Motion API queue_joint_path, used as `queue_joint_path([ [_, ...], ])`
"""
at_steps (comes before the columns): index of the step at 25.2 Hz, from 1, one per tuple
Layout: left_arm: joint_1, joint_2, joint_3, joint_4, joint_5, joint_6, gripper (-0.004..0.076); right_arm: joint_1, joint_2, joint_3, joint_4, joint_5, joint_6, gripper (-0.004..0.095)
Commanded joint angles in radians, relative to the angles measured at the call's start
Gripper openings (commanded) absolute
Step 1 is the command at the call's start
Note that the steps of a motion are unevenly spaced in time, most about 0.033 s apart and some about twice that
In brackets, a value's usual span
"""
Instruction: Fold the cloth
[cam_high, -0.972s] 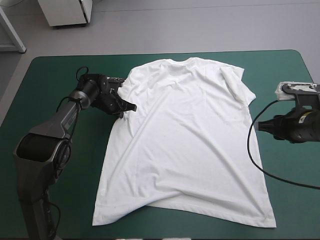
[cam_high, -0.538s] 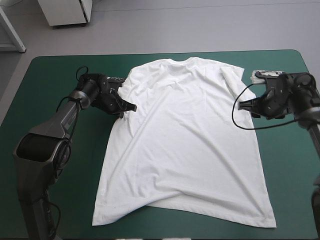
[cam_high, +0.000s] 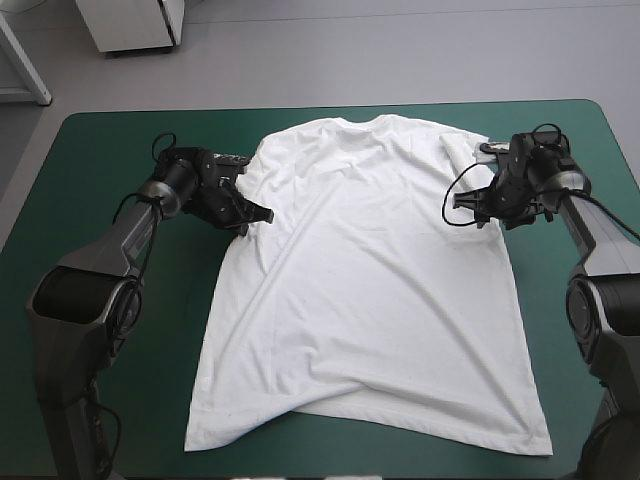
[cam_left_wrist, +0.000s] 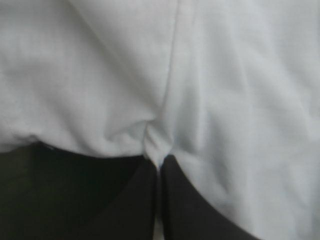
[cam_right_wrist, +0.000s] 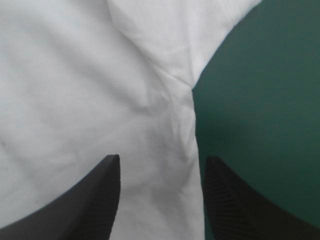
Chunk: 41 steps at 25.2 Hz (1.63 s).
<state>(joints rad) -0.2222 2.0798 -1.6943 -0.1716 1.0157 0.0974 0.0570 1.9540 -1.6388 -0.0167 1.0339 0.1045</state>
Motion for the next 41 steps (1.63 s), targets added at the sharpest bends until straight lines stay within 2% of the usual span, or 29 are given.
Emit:
queue_joint_path([
  [1,-0.012,-0.002,0.002,-0.042,0.01,0.001,-0.0009,-0.003,-0.017,-0.034,-0.011,-0.069,-0.003,0.0494],
  [4,-0.012,-0.002,0.002,-0.042,0.006,0.001,-0.0009,-0.022,0.015,-0.034,-0.001,-0.073,-0.003,0.0488],
  [7,-0.012,-0.002,0.002,-0.046,0.005,0.001,-0.0009,-0.034,0.05,-0.034,0.03,-0.065,-0.001,0.0437],
  [9,-0.012,-0.002,0.002,-0.051,0.002,0.001,-0.0009,-0.034,0.06,-0.034,0.071,-0.053,-0.006,0.0322],
  [12,-0.012,-0.002,0.002,-0.089,-0.008,0.001,-0.0009,-0.032,0.06,-0.034,0.109,-0.037,-0.047,-0.0011],
  [23,-0.012,-0.035,-0.144,-0.1,0.057,0.007,-0.0009,-0.032,-0.025,-0.091,0.105,-0.002,-0.04,-0.0019],
  [33,-0.012,-0.169,-0.332,0.05,0.196,0.006,-0.0009,-0.032,-0.202,-0.214,0.107,0.043,-0.04,-0.0019],
  [41,-0.012,-0.323,-0.445,0.063,0.219,0.008,-0.0009,-0.032,-0.365,-0.234,0.109,0.04,-0.053,-0.0019],
])
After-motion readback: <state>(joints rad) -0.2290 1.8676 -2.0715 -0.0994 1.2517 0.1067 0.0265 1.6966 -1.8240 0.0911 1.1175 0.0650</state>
